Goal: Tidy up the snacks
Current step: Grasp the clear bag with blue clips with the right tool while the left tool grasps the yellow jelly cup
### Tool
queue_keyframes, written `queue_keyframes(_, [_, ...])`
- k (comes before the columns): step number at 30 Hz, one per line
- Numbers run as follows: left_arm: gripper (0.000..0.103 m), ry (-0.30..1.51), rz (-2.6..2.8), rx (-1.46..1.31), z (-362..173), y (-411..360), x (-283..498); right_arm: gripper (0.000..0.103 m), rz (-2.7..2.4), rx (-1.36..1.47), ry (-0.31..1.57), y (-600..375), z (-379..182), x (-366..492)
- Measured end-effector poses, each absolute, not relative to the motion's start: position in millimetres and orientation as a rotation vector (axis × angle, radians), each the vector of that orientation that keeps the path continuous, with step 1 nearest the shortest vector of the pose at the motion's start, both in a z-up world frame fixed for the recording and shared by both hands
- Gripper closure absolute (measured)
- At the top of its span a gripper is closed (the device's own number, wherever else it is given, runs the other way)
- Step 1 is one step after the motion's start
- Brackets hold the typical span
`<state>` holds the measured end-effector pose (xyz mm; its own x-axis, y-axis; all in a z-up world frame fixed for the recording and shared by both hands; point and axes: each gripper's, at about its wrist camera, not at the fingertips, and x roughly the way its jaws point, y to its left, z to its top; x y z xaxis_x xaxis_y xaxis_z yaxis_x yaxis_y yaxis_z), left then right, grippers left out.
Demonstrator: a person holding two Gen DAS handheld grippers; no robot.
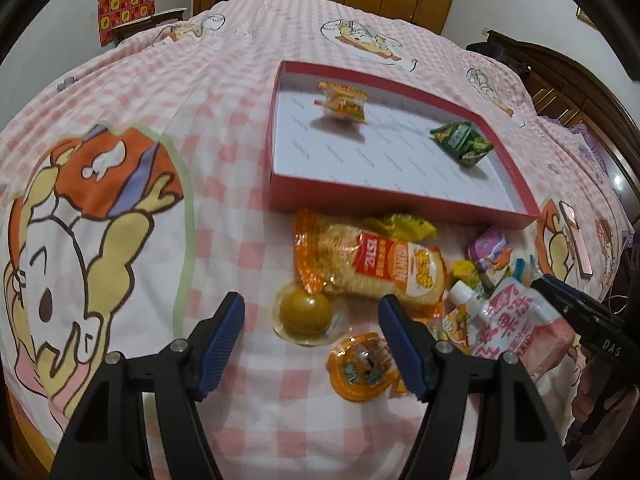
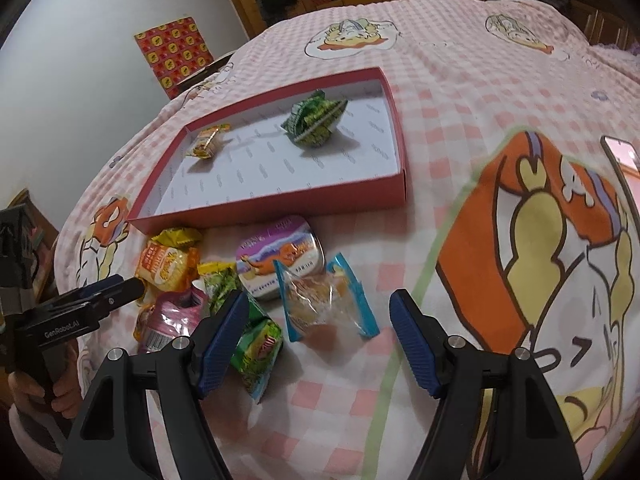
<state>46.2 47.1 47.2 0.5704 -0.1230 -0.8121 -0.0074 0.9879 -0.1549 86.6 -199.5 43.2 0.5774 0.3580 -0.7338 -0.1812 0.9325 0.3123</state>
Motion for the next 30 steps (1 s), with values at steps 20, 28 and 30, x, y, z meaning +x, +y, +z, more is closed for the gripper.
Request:
queue_keyframes(20, [0.042,0.920,-0.020,-0.057,27.9,36.1,45.2,0.032,0.327,0.243,0.924,-200.3,24.3,90.1])
queue_keyframes(28, [0.055,0.911,-0.018,-0.097,31.7,43.1,44.3,0.046,0.325,0.241,0.909,-198.5,27.1,86.4])
queue_keyframes(30, [0.055,0.914,-0.025,-0.115,31.9,45.6,44.2,0.052,0.330,0.239,0.907,-197.4,27.7,86.0])
